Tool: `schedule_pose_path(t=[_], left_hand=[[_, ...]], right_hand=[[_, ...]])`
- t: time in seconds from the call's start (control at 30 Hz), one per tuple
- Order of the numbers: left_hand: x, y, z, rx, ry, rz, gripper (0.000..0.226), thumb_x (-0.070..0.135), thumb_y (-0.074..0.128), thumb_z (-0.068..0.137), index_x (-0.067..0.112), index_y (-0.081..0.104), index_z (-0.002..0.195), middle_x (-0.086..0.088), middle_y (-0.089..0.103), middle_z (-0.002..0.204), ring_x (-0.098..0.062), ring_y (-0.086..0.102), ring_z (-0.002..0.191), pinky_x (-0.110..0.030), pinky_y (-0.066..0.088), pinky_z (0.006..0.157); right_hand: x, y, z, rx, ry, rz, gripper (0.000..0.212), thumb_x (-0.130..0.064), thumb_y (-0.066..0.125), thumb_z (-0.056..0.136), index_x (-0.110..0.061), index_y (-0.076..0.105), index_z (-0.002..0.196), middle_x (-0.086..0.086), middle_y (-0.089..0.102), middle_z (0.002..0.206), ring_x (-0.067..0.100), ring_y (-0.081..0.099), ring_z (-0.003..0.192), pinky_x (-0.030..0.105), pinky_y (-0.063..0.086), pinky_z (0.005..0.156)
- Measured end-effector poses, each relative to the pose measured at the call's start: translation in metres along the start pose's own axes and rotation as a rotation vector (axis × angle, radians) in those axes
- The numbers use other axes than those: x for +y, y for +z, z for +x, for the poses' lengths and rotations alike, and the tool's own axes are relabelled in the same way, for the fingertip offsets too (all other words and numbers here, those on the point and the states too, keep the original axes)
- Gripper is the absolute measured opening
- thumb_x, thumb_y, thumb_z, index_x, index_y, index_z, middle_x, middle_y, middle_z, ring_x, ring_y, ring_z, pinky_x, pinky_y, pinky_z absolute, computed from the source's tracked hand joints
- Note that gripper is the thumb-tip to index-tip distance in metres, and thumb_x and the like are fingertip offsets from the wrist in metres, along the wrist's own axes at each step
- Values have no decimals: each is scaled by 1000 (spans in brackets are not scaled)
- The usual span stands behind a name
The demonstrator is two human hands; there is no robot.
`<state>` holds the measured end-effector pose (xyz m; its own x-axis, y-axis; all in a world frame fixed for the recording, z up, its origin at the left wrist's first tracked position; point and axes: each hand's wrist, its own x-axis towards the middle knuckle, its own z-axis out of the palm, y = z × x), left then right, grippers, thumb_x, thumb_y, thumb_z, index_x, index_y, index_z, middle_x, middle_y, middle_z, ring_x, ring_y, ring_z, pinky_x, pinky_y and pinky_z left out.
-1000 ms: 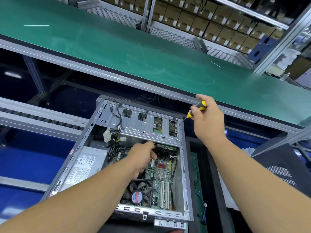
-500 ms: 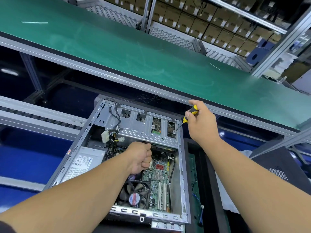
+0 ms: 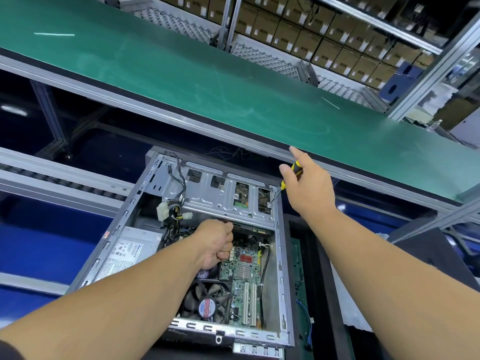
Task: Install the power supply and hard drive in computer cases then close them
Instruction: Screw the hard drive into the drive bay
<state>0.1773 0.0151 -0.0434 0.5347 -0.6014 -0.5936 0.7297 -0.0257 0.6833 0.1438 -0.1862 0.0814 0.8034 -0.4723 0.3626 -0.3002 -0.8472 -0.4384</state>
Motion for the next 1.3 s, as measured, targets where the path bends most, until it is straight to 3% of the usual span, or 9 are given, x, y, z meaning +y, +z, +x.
schedule_pose_path(t=[0.07, 0.13, 0.3, 0.47, 0.67, 0.83, 1.0, 1.13, 1.3], left_hand=[[0, 0, 0, -1, 0, -3, 46, 20, 35, 111, 22, 33, 65, 5, 24, 50, -8, 16, 40, -21, 15, 37], [0, -1, 1, 2, 0, -5, 45, 20, 35, 111, 22, 34, 67, 4, 24, 51, -9, 16, 42, -21, 15, 38], [0, -2, 2, -11, -2, 5, 45, 21, 35, 112, 21, 34, 67, 5, 24, 49, -8, 17, 40, -21, 15, 37], [-1, -3, 3, -10, -4, -31, 44, 21, 35, 112, 21, 33, 68, 5, 24, 49, -8, 16, 40, -21, 15, 38], [-2, -3, 2, -29, -25, -133, 47, 16, 36, 111, 21, 32, 65, 4, 21, 49, -9, 15, 40, -22, 14, 37], [-2, -4, 3, -34, -17, -136, 45, 16, 35, 111, 21, 33, 67, 4, 23, 50, -9, 17, 41, -22, 15, 38], [0, -2, 4, -65, -81, -108, 49, 23, 29, 110, 20, 32, 61, 3, 21, 53, -11, 17, 43, -24, 16, 39], [0, 0, 3, -85, -91, -168, 44, 22, 28, 111, 20, 33, 67, 2, 21, 57, -12, 15, 47, -26, 14, 44], [-2, -2, 3, -121, -92, -248, 38, 21, 31, 112, 18, 32, 74, 2, 24, 58, -13, 15, 53, -26, 17, 48]], right_hand=[[1, 1, 1, -71, 22, 151, 55, -32, 55, 104, -43, 38, 155, -18, 67, 104, -2, 62, 88, 15, 47, 73], [-1, 1, 4, -97, 26, 142, 56, -28, 58, 103, -44, 40, 154, -15, 68, 105, 4, 65, 89, 22, 53, 78], [-7, -1, 11, -19, 2, -93, 52, -53, 61, 98, -36, 52, 147, -10, 62, 88, 19, 62, 87, 35, 54, 77], [-5, 0, 15, -136, 60, 131, 56, -26, 57, 104, -39, 39, 156, -9, 65, 104, 12, 65, 90, 27, 55, 79], [-5, -2, 11, 14, -18, -150, 50, -54, 57, 99, -35, 53, 145, -12, 62, 92, 18, 61, 92, 34, 49, 77], [-5, 2, 12, -131, 59, 122, 54, -25, 56, 104, -40, 42, 153, -12, 64, 100, 9, 65, 88, 29, 53, 77], [-4, -3, 11, 10, 35, -137, 41, -52, 62, 97, -35, 60, 133, -6, 64, 92, 22, 63, 89, 36, 54, 76], [-1, -1, 12, -173, 16, 89, 58, -31, 54, 104, -42, 33, 157, -14, 63, 108, 14, 62, 93, 27, 47, 78], [-5, -2, 14, -31, 53, -115, 47, -52, 65, 95, -35, 56, 139, -16, 58, 79, 16, 62, 78, 31, 47, 66]])
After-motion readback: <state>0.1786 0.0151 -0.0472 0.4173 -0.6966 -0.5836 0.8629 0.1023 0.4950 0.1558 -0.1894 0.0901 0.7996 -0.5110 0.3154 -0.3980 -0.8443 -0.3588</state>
